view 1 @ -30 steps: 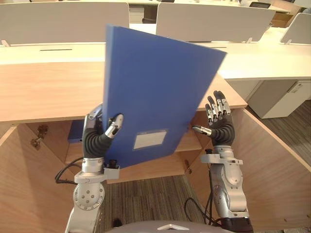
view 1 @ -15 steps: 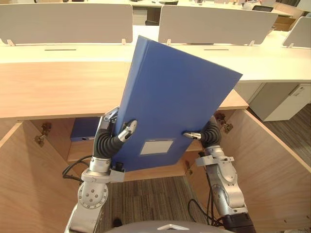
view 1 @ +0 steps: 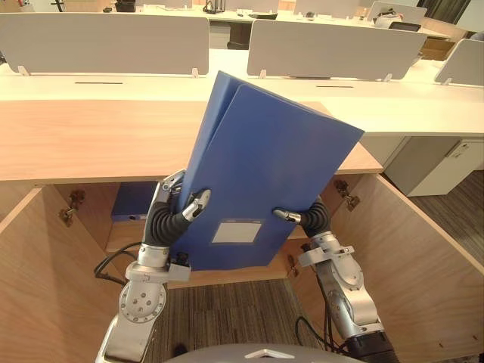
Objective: Walk over to the cabinet, pick up the folder, carry it to the office cabinet, place the folder inside the office cabinet, then close the office cabinet door
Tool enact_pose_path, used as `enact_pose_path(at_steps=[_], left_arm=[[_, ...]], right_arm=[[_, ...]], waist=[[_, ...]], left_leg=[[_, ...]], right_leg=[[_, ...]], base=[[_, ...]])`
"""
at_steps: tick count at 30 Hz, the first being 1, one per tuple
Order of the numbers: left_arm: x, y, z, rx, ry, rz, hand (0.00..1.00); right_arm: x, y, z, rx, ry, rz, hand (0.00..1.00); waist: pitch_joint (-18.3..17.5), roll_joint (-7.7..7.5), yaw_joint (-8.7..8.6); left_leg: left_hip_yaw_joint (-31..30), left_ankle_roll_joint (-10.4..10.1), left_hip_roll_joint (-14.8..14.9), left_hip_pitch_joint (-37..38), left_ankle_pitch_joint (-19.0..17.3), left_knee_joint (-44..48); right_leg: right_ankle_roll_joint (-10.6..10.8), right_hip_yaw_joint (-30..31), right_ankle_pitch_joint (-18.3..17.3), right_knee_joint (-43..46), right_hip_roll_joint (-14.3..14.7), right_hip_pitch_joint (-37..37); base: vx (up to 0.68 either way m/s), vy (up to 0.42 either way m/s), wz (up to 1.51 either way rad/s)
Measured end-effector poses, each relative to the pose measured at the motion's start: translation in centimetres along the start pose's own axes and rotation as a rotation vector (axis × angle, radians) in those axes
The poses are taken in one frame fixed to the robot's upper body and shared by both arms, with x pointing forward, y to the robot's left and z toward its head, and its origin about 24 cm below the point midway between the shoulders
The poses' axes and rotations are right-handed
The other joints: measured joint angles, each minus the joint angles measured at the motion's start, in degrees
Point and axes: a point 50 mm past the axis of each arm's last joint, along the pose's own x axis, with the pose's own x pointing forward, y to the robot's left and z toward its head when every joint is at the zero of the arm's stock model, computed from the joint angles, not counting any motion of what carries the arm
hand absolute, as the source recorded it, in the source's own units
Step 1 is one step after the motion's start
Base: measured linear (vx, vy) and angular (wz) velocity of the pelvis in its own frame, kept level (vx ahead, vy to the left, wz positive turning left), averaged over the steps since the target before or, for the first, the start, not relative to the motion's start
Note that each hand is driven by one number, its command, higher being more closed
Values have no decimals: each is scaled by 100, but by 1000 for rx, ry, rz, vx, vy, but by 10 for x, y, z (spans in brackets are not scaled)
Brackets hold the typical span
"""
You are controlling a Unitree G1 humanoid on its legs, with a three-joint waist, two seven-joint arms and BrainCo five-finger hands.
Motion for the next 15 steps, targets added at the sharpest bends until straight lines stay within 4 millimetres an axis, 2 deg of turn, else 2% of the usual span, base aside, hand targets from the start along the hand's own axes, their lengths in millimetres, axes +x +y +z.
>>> enact_pose_path(at_steps=[6, 10, 15], left_arm=[[0, 4, -4, 51, 14, 13, 0], [-3, 15, -12, 72, 54, 107, 0], [-18, 55, -31, 137, 173, 360, 0]], right_arm=[[1, 4, -1, 19, -12, -24, 100], [2, 2, 0, 52, -38, -110, 100], [-8, -18, 4, 27, -59, -261, 100]], waist=[[0, 1, -3], [1, 1, 12], [9, 16, 58]], left_leg=[[-2, -1, 1, 0, 0, 0], [-15, -1, -1, 0, 0, 0], [-52, -3, -2, 5, -1, 0]], right_leg=[[0, -2, 0, -3, 1, 2], [0, -12, -1, -5, 0, 10], [1, -58, -2, -31, 0, 56]], base=[[0, 0, 0], [0, 0, 0], [0, 0, 3]])
